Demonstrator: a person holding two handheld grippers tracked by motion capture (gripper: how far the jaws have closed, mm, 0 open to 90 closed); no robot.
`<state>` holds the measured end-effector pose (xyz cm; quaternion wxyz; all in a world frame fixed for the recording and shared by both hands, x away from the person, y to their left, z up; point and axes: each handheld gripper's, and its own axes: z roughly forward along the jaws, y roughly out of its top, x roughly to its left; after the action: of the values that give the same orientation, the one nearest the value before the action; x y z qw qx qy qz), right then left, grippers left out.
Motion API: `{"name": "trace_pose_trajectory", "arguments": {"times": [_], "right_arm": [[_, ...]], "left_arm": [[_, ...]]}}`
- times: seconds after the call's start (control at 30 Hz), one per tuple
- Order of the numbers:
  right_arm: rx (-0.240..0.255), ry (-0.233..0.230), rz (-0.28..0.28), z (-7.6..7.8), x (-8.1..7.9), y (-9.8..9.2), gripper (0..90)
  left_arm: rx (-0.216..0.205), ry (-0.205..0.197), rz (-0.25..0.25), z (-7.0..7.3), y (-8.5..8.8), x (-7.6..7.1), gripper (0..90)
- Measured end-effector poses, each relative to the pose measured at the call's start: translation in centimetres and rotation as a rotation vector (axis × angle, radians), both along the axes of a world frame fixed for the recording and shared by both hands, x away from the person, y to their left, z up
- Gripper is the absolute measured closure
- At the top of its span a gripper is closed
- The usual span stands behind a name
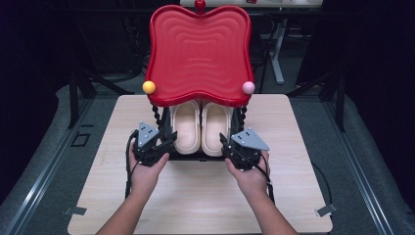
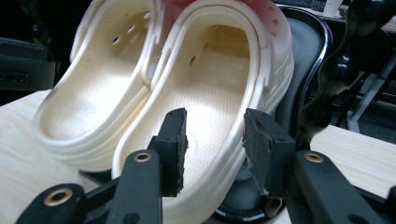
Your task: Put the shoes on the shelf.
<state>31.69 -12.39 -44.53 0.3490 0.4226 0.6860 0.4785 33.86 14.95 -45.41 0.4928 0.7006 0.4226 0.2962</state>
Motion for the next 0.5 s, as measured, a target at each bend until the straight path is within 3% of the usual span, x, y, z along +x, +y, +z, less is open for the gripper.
{"name": "trace_pose_trajectory", "arguments": {"times": [0.17, 0.5], "right_arm": [[-0.010, -0.009, 0.025, -0.3, -1.3, -0.2, 62.5], [-0.018, 0.025, 0.056, -1.8, -3.6, -0.1, 72.1]], "left_arm": [[-0.007, 0.003, -0.014, -0.4, 0.1, -1.3, 55.9], [0.009, 0.019, -0.049, -1.4, -0.5, -3.7, 60.4]]}}
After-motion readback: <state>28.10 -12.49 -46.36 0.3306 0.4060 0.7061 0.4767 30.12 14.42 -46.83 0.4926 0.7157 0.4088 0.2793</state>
